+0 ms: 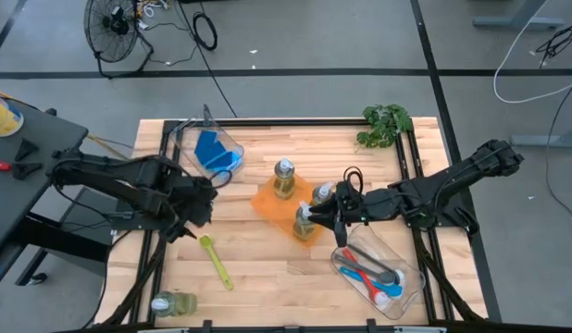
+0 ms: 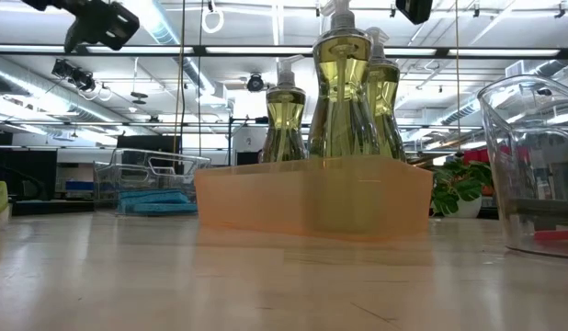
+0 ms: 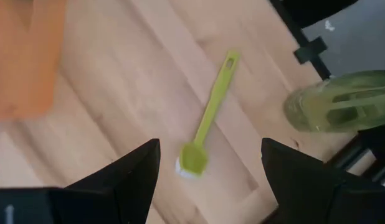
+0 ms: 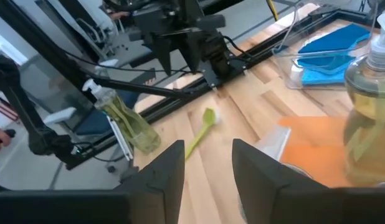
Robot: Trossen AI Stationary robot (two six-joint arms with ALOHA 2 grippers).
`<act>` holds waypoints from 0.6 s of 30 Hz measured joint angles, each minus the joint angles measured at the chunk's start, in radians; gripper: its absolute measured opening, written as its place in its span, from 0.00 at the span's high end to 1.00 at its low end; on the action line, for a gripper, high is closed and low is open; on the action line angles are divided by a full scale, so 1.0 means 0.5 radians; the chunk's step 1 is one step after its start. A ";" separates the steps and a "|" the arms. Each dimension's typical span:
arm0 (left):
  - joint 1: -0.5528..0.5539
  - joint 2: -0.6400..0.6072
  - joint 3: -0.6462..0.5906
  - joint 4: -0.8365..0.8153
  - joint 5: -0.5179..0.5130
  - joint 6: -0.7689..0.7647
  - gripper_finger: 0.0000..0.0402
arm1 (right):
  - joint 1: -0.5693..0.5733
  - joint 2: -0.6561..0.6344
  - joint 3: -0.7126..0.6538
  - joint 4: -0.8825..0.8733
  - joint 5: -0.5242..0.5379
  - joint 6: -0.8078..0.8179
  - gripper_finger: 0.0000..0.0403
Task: Pick & Place Kitchen Sink Supplies
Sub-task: Put the green dish brush into the bottom transparent bin
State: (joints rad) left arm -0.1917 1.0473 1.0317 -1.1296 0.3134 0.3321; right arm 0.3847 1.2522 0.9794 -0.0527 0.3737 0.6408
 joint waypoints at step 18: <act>-0.494 0.002 -0.286 0.616 -0.025 -0.012 0.30 | 0.000 0.001 0.000 -0.036 -0.065 -0.161 0.67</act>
State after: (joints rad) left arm -0.4386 1.0481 0.8887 -0.8215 0.3010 0.3260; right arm 0.3847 1.2526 0.9794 -0.0709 0.3409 0.5604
